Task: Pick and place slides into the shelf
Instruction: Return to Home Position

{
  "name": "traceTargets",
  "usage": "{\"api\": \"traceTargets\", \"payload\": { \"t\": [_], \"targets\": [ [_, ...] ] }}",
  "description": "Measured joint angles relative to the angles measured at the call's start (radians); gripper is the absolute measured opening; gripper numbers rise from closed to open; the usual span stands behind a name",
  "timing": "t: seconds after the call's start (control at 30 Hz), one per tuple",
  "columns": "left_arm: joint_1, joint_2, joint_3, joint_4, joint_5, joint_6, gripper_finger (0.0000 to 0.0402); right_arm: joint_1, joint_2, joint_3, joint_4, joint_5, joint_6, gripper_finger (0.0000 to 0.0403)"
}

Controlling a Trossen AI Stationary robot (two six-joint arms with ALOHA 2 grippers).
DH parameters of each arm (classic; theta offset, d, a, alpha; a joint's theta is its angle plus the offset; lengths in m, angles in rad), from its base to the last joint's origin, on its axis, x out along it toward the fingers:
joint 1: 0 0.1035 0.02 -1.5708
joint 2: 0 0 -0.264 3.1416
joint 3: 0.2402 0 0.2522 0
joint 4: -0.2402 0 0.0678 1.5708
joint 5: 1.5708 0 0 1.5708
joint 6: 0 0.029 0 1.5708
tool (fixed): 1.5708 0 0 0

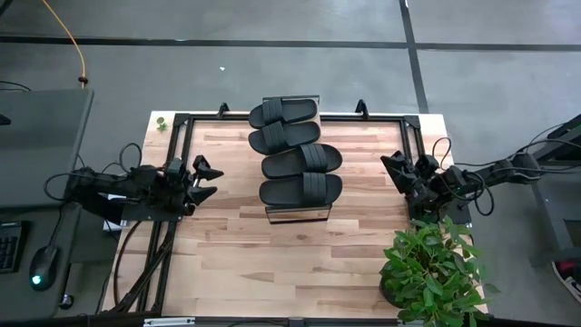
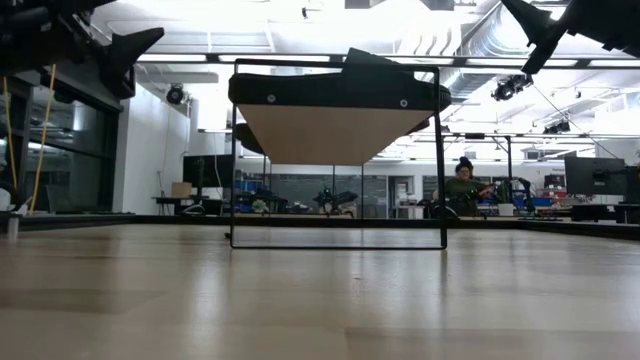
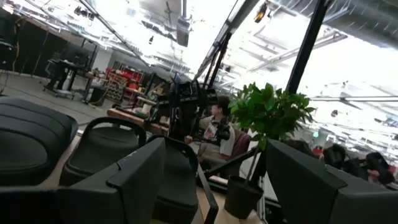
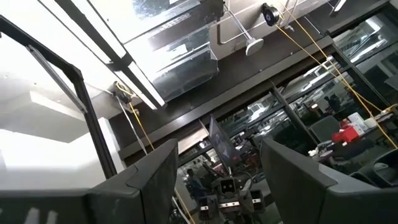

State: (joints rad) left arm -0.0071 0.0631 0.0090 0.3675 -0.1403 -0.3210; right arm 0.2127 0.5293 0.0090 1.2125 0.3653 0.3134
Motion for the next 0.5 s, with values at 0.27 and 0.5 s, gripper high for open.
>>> {"api": "traceTargets", "payload": {
  "t": [0.27,0.5],
  "targets": [
    [0.0,-0.001,0.0,-0.078,0.016,-0.014,0.0262,0.0,0.0,0.0,-0.081,0.001,-0.064,0.022],
    [0.0,-0.001,0.0,-0.135,0.016,-0.032,0.0262,0.0,0.0,-0.001,-0.307,0.001,-0.138,0.022]
  ]
}}
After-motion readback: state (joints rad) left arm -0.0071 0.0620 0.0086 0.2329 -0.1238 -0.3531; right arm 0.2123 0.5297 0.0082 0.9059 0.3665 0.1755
